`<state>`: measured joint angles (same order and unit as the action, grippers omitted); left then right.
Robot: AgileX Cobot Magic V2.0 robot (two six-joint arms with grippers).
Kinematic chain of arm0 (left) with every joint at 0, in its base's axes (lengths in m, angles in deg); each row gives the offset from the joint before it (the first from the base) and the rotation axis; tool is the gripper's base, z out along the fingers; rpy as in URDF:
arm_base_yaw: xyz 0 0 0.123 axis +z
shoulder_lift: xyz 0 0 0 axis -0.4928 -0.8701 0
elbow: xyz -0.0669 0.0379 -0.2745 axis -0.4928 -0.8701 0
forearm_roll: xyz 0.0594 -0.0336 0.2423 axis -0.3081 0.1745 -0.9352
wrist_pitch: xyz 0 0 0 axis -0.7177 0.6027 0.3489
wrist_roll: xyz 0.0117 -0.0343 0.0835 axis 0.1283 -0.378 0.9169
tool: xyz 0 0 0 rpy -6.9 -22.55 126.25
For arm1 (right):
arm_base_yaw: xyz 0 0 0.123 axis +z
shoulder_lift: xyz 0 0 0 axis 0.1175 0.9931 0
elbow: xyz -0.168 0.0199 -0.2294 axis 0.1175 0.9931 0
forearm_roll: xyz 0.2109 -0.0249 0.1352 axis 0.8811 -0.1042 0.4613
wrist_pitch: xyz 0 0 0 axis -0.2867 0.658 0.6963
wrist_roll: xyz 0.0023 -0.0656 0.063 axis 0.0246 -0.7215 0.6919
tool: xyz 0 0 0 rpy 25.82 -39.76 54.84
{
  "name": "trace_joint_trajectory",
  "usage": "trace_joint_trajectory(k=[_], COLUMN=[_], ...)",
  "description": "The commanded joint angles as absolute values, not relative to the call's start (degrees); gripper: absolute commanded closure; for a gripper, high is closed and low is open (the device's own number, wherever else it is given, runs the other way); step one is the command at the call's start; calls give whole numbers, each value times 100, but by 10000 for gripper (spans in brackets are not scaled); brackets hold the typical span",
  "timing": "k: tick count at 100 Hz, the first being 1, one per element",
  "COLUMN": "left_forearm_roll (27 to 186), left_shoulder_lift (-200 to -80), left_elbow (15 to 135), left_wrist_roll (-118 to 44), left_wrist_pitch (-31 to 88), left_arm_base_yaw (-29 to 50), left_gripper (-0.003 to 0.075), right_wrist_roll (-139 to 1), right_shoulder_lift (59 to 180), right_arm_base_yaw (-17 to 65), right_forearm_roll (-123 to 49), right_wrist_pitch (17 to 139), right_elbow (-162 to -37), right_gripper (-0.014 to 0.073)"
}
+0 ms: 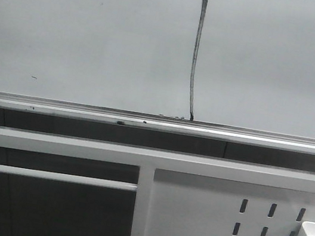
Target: Write number 1 on whiteboard
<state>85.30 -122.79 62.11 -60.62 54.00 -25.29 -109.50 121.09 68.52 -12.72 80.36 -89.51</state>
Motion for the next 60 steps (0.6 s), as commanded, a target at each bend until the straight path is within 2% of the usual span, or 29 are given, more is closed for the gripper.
trace_joint_trajectory(k=[1,60], left_forearm_roll=[8599,8857], left_shoulder_lift=[-12264,-12732], left_elbow=[6399,6384], left_wrist_roll=[-6076,-6076], left_wrist_pitch=[5220,5362], left_arm_base_yaw=[-2539,-2539], left_gripper=[406,407], right_wrist_roll=[-10947,-10947], right_shoulder_lift=[12024,12024], right_arm_base_yaw=[6864,6864], right_forearm_roll=[-1158,-1158], right_wrist_pitch=[7747,7736], right_elbow=[-9167,-9167], right_gripper=[664,664])
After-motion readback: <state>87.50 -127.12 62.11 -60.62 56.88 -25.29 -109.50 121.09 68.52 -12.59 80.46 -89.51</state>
